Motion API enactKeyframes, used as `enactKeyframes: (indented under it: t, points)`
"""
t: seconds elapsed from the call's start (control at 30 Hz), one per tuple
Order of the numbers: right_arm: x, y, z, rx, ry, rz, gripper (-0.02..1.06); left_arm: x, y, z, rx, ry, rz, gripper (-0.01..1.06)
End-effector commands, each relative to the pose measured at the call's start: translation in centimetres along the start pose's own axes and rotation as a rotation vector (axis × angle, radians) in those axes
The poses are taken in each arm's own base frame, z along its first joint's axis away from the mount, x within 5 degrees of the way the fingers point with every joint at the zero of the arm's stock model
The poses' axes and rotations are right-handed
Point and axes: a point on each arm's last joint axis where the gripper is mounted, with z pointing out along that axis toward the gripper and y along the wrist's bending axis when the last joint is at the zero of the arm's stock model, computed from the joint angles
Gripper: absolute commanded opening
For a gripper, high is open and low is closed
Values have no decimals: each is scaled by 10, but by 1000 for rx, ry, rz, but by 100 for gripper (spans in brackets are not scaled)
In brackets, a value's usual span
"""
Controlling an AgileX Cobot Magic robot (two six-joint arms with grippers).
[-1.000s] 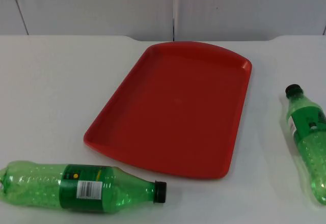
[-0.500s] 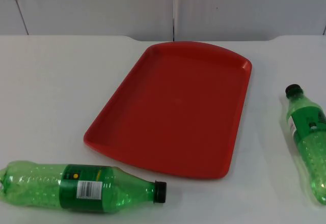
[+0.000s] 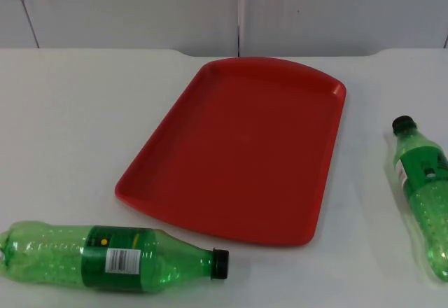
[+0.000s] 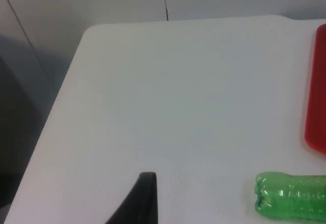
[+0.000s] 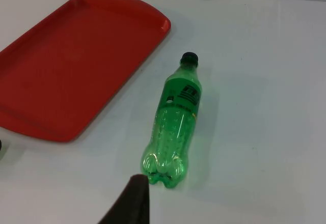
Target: Place the bottle upright on the tray.
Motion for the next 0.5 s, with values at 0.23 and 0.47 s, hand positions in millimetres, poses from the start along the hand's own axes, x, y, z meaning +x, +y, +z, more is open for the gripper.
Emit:
enactKeyframes:
  t: [0.23, 0.47]
  points:
    - [0, 0, 0, 1, -8, 4, 105, -42, 0, 11, 6, 60, 2, 105]
    - [0, 0, 0, 1, -8, 4, 105, -61, -2, 37, 12, 114, 17, 105]
